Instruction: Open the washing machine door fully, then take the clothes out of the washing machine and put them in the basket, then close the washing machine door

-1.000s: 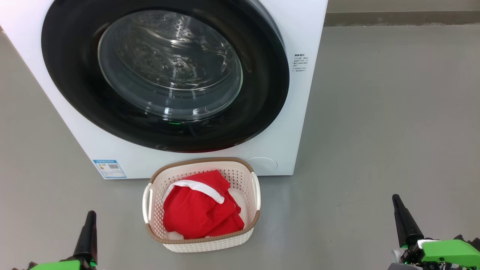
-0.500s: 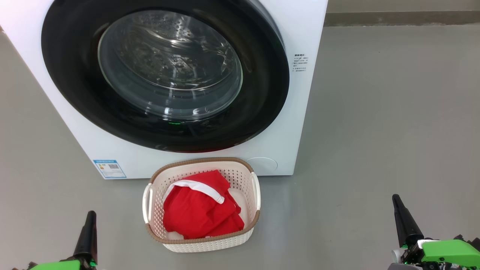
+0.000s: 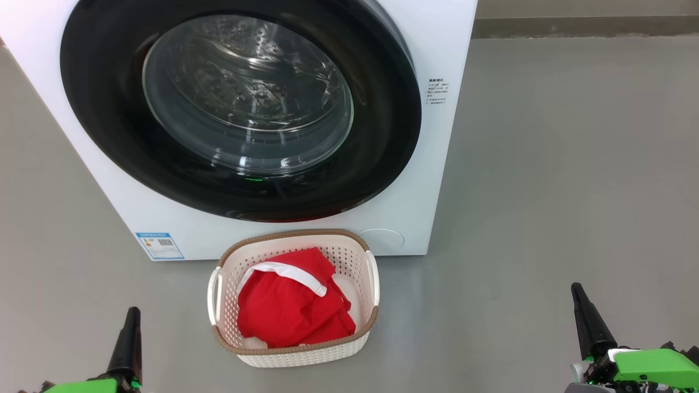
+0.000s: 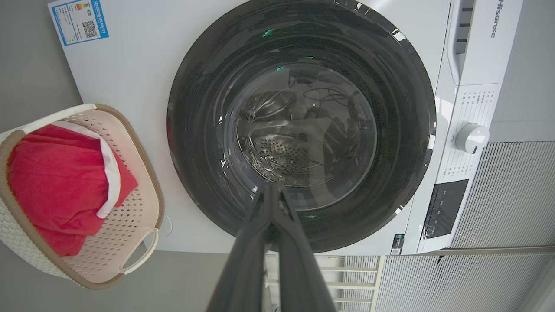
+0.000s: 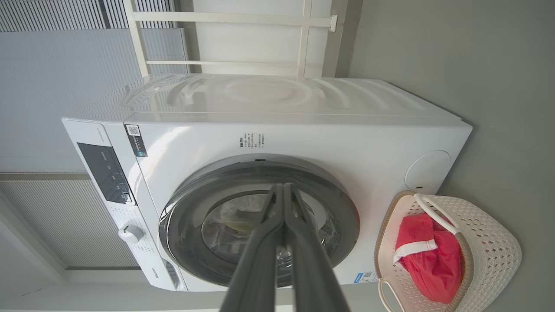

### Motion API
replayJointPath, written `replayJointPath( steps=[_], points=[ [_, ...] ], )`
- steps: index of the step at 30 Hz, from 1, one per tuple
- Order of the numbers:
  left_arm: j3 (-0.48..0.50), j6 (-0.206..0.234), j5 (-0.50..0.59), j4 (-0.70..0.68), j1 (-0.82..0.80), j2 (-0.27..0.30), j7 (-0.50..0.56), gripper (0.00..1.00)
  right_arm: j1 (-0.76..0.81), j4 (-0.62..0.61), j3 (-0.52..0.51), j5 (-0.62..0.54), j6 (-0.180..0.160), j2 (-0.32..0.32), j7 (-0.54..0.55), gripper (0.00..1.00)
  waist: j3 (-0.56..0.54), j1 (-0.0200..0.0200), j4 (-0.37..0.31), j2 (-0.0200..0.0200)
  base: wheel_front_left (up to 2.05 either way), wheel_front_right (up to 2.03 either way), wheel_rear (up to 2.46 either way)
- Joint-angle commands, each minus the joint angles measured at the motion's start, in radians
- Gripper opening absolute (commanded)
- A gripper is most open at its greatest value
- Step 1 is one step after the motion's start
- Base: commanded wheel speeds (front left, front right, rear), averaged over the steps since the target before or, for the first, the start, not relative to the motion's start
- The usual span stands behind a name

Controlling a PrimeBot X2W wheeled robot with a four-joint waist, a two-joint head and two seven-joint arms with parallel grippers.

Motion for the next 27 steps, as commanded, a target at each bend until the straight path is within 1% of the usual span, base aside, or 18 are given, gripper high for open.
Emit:
replayJointPath(
  steps=[1,27],
  points=[
    [0.033,-0.003,0.000,-0.020,-0.039,0.015,0.008,0.00,-0.046,-0.025,0.022,0.003,-0.001,-0.003,0.008,0.00,0.000,0.0000,0.000,0.0000,0.00,0.00,0.00],
    [0.033,-0.003,0.000,-0.020,-0.039,0.015,0.008,0.00,-0.046,-0.025,0.022,0.003,-0.001,-0.003,0.008,0.00,0.000,0.0000,0.000,0.0000,0.00,0.00,0.00]
  ],
)
